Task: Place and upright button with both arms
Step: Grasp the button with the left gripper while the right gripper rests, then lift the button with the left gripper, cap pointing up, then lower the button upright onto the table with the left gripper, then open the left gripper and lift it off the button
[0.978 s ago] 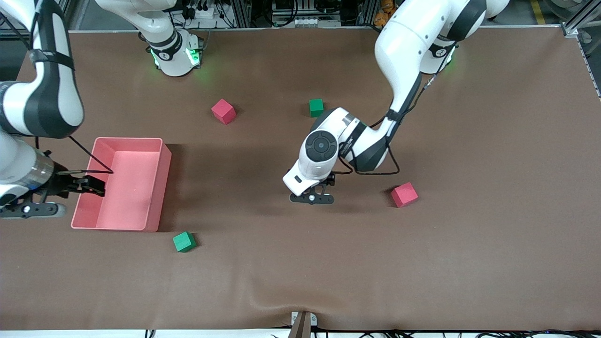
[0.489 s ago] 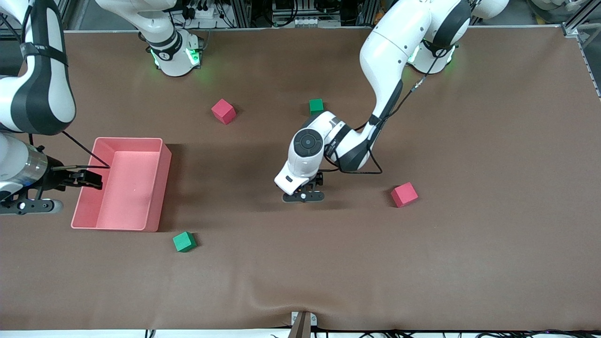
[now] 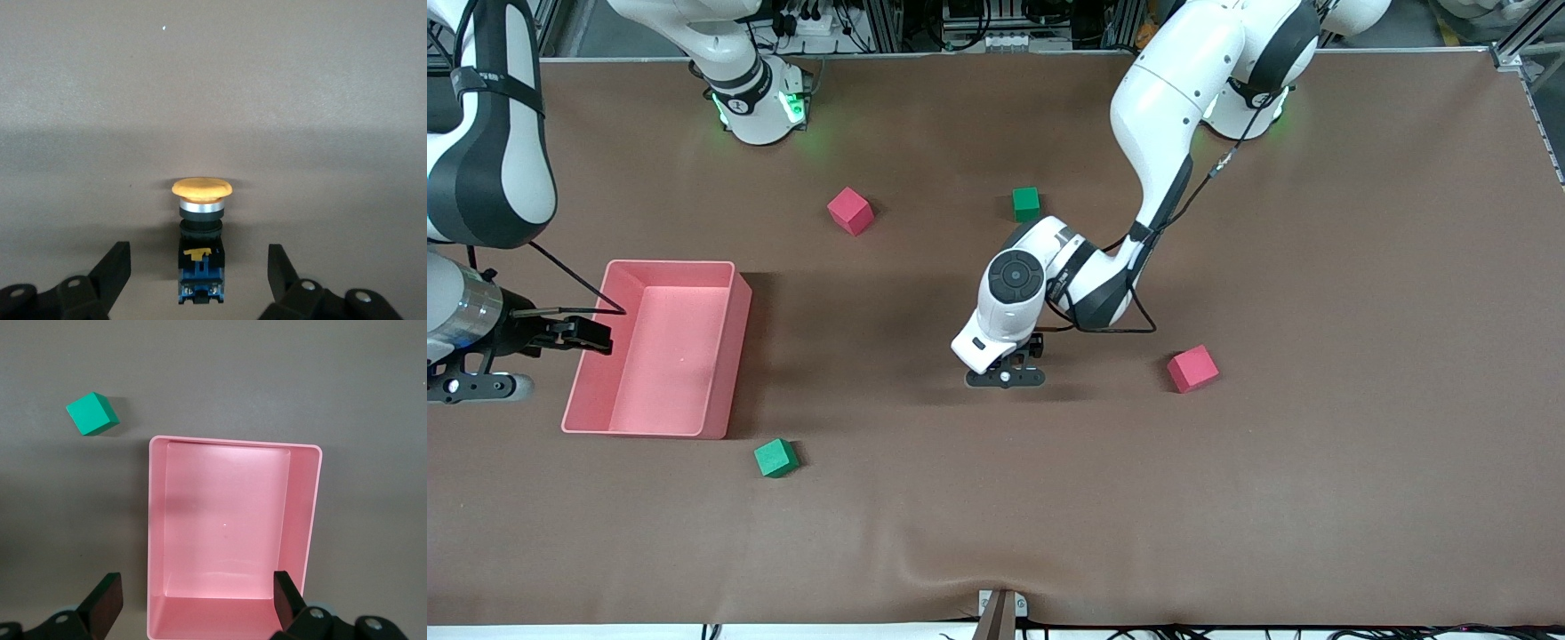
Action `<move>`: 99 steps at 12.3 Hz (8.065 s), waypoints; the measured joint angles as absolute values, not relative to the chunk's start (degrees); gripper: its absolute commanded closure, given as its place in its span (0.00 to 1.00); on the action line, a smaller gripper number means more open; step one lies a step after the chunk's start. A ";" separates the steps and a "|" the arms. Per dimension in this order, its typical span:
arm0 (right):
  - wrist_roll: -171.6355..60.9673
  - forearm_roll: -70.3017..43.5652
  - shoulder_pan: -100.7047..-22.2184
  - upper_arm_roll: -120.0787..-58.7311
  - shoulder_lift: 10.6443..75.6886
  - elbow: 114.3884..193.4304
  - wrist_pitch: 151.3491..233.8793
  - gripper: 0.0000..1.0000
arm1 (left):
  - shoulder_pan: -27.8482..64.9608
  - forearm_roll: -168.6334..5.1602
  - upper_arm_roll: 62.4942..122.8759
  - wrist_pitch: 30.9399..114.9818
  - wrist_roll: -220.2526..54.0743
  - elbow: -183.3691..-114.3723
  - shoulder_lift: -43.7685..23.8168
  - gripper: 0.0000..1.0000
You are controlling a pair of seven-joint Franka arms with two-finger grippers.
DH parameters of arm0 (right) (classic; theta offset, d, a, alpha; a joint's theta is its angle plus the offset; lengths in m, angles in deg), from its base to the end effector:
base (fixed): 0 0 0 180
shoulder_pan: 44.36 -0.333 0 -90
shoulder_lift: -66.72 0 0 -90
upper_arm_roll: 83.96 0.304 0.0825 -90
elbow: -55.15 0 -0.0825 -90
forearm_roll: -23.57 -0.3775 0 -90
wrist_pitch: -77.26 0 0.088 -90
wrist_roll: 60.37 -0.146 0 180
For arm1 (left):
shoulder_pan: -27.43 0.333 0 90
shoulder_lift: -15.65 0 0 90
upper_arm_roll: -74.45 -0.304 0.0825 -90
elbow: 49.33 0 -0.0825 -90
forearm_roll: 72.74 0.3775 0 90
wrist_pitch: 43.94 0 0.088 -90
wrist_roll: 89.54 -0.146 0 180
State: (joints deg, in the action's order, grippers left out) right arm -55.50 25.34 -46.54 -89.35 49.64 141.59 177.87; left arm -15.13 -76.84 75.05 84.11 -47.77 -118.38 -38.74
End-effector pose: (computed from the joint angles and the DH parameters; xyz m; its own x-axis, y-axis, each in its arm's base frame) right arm 0.6339 -0.0339 0.4420 0.9978 0.0373 -0.0545 0.0402 -0.9978 0.0532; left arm 0.5492 -0.5184 0.1655 0.9996 0.0230 0.0133 0.0215 -0.9944 0.1033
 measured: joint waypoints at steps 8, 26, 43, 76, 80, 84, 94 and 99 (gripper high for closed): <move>-42.63 19.43 -40.51 -89.48 55.49 139.81 168.95 0.00 | -15.17 -76.84 75.05 85.40 -47.81 -118.39 -40.06 0.26; -48.68 21.52 -42.00 -88.98 66.73 144.56 163.89 0.00 | -16.32 -74.89 73.09 86.17 -40.62 -116.42 -37.78 1.00; -48.95 21.55 -44.47 -87.96 67.27 143.18 165.68 0.00 | -47.80 -41.90 50.36 78.83 8.68 -118.86 -38.73 1.00; -61.18 22.23 -45.23 -88.93 67.26 143.40 161.95 0.00 | -51.89 -13.18 56.05 57.14 43.79 -120.20 -52.43 0.97; -61.18 22.23 -45.47 -88.93 67.26 143.40 161.95 0.00 | -51.89 -12.78 56.05 57.14 44.18 -120.20 -52.44 0.97; -61.18 22.23 -45.51 -88.93 67.26 143.40 161.95 0.00 | -51.90 -11.94 56.08 57.14 44.29 -120.20 -53.12 0.97; -61.27 22.22 -46.26 -89.00 67.26 143.40 161.95 0.00 | -51.92 -11.84 56.10 57.14 45.22 -119.89 -53.58 0.60; -61.33 22.22 -43.51 -87.49 67.26 143.40 161.95 0.00 | -51.97 -11.84 56.37 57.14 45.95 -119.67 -53.57 0.00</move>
